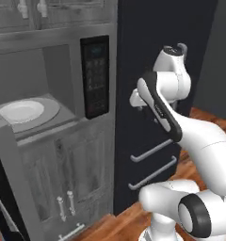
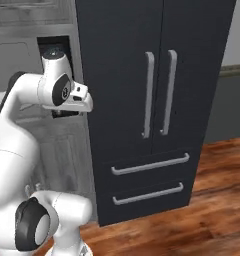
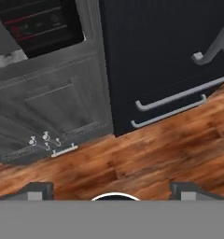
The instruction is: Pick the hot dog from the counter and place it in the microwave.
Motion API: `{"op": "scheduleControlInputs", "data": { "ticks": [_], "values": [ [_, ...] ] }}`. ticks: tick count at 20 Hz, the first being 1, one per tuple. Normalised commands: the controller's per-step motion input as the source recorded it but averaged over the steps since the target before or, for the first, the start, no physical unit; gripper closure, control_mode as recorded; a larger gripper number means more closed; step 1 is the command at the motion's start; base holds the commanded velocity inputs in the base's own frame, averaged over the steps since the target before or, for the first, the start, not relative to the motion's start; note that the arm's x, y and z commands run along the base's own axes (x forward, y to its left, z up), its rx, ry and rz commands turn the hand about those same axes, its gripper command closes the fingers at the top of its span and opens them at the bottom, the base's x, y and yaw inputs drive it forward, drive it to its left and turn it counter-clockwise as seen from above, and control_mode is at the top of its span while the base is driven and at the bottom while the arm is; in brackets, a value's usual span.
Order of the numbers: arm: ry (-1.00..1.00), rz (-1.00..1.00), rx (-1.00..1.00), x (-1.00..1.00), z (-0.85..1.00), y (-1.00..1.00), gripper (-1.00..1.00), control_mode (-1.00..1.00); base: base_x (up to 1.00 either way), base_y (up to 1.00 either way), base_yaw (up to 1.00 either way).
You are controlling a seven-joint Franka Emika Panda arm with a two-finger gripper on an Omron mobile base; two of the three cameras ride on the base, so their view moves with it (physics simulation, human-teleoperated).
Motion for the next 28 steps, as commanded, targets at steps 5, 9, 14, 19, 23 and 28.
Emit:
{"op": "scheduleControlInputs", "data": {
  "ticks": [5,9,14,19,23,28],
  "values": [
    [0.0,0.0,0.0,0.0,0.0,0.0,-1.0,1.0,0.04,0.0,-0.82],
    [0.0,0.0,0.0,0.0,0.0,0.0,-1.0,1.0,0.05,-0.02,-0.86],
    [0.0,0.0,0.0,0.0,0.0,0.0,-1.0,1.0,0.07,-0.02,-0.85],
    [0.0,0.0,0.0,0.0,0.0,0.0,-1.0,1.0,0.2,-0.03,-0.81],
    [0.0,0.0,0.0,0.0,0.0,0.0,-1.0,1.0,0.23,-0.01,-0.8],
    [0.0,0.0,0.0,0.0,0.0,0.0,-1.0,1.0,0.22,-0.05,-0.8]
  ]
}}
